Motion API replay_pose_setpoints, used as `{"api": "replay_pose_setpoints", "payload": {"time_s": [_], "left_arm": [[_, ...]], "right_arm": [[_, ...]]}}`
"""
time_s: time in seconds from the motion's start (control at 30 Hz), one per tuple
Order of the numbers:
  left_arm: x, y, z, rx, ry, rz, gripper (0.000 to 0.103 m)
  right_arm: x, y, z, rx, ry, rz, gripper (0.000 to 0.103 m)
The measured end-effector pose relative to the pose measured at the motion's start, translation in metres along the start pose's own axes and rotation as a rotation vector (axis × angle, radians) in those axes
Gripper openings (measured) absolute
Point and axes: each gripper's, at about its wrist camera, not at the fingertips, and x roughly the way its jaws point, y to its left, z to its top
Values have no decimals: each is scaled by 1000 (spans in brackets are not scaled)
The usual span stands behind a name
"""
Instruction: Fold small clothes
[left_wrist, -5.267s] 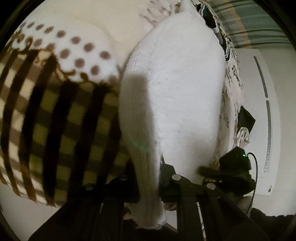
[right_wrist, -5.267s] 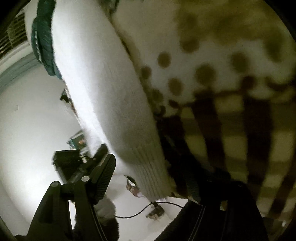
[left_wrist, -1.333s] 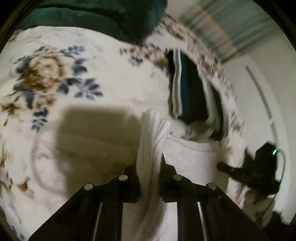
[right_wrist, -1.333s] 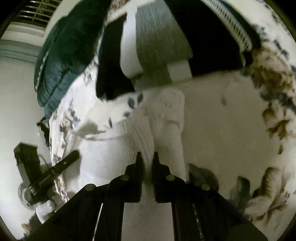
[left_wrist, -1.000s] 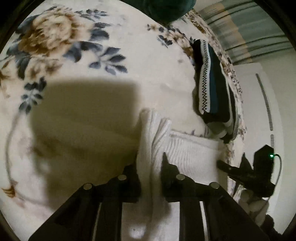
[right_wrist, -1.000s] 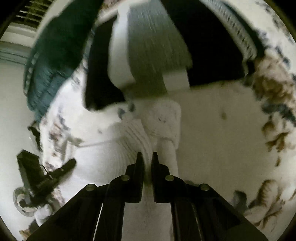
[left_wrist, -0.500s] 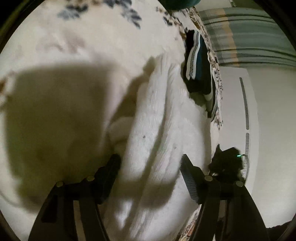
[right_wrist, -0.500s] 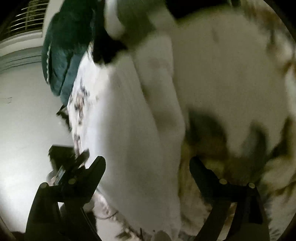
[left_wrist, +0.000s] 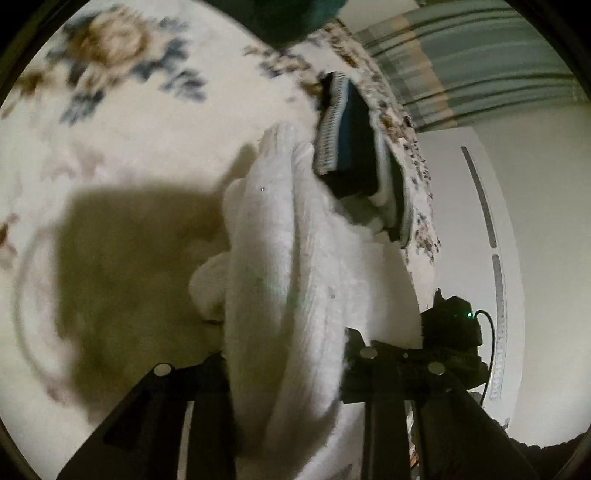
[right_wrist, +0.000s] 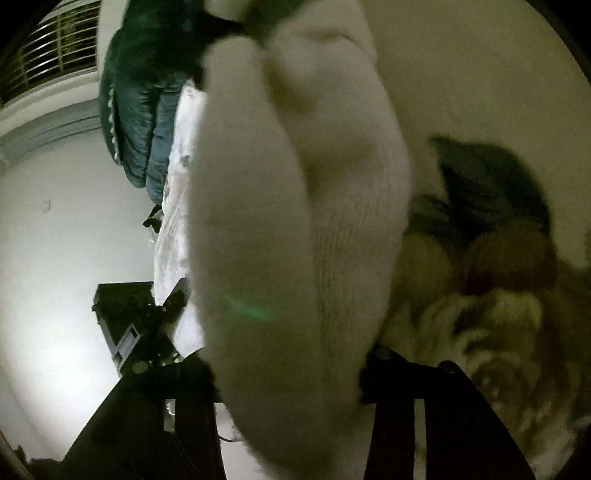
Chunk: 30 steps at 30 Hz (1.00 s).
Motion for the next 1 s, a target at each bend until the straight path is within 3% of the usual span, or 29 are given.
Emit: {"api": "replay_pose_setpoints", "payload": {"time_s": [0.13,0.3,0.53,0.63,0.77,0.87,1.0], "left_arm": [[-19,-36,12,34,-28,-26,24],[-32,-98,49,100,-69,-62,24],[-9,-172,137,193,-126,-85,26],[29,-186,183,245,-135,-38,29],[87,-177,223,279,-115,47,30],[136,-157,238,279,-89,104,30],[166,-135,231,263,-76,149,35]], "right_arm": [[-29,32,-9,-43,-50,10,43],[-94,79,-3,-110,-127,28,43],[-180,142,64,-202,-254,18,43],[-208,144,107,-224,-293,16,43],[-212,124,177,-228,-298,-2,43],[-199,97,221,-219,-278,-23,43],[-172,51,271,-187,-243,-63,43]]}}
